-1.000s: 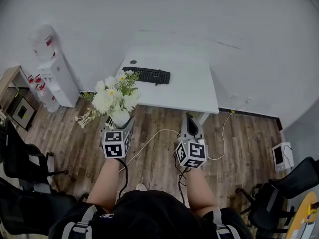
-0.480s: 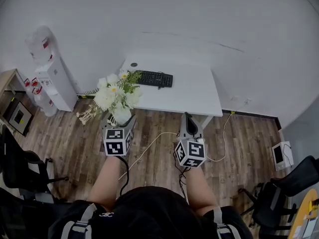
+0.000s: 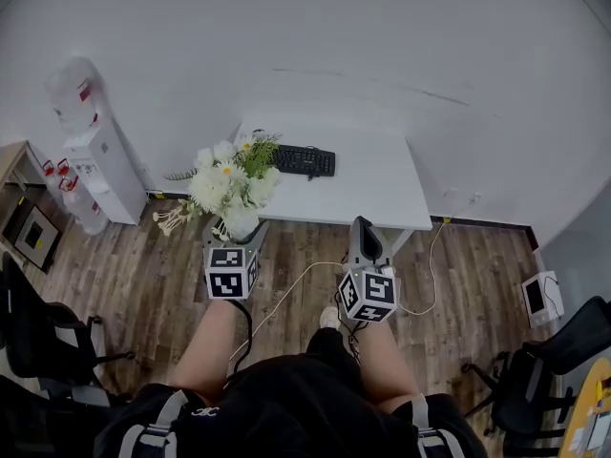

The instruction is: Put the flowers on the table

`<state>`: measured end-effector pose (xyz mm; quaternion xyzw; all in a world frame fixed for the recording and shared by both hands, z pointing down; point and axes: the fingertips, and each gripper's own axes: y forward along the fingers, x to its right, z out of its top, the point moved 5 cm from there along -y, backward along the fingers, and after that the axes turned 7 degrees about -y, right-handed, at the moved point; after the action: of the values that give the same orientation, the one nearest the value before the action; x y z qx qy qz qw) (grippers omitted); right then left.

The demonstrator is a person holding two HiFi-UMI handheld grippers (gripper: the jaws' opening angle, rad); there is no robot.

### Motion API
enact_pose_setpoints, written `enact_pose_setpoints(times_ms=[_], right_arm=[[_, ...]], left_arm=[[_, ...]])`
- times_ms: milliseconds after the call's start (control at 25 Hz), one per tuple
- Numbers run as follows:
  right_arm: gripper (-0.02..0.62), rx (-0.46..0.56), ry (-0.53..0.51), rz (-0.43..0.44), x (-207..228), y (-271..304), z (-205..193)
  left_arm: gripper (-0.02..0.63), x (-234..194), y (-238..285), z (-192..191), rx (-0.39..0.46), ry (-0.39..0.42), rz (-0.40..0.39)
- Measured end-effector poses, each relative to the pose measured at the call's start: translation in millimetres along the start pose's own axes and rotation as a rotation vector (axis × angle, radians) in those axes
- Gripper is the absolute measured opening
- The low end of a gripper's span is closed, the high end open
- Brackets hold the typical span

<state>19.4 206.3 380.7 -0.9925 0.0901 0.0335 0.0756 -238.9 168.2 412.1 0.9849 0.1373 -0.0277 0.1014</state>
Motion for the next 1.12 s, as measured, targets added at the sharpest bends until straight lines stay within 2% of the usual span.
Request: enact_pose_setpoints(times_ms=[320, 600, 800, 1120], right_arm=[[0.002, 0.014, -0.024, 0.025, 2, 40, -13], [0.002, 0.025, -0.014, 0.03, 23, 101, -29], [0.002, 0.015, -0.013, 0.043, 55, 157, -45], [0.002, -0.02, 0.015, 0.08, 122, 271, -75]], left_arm=[[0.388, -15, 33, 3, 0.018, 0.002, 0.02], [0.388, -18, 95, 8, 0.006, 0.019, 0.023], [0.388, -13, 160, 19, 0.018, 0.016, 0.034], [0.388, 4, 292, 36, -0.027, 0.006, 0.055]])
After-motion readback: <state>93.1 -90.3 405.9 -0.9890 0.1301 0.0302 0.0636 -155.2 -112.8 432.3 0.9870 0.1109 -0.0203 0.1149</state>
